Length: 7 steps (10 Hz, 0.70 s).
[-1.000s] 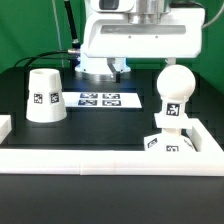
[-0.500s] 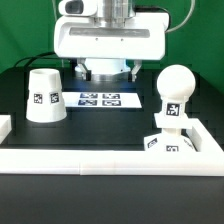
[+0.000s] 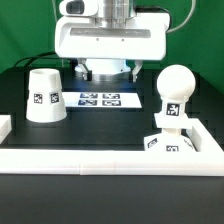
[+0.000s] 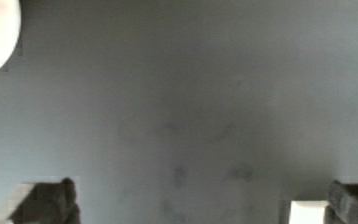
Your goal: Assemble lamp
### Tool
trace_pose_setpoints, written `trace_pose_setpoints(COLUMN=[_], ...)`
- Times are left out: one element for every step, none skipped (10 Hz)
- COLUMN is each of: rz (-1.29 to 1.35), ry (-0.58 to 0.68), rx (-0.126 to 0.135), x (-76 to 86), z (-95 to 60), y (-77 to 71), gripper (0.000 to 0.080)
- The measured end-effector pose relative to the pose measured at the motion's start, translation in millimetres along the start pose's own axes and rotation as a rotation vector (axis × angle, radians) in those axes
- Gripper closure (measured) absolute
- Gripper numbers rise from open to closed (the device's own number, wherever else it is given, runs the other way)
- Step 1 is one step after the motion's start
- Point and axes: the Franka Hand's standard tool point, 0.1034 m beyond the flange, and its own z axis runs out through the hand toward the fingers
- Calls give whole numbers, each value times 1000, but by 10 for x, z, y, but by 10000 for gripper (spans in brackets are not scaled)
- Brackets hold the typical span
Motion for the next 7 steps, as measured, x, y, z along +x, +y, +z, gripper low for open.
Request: trace_pose_setpoints(rz=[8, 14, 11, -6, -25, -37, -39], ry=[-10, -18, -25, -29, -28, -27, -25], rx=[0, 1, 2, 3, 4, 5, 5], x=[-105, -215, -301, -347, -377, -392, -407], z=[6, 13, 26, 25, 6, -13, -36], y=[47, 95, 147, 215, 313, 399, 512], gripper=[101, 101, 101, 101, 101, 101, 101])
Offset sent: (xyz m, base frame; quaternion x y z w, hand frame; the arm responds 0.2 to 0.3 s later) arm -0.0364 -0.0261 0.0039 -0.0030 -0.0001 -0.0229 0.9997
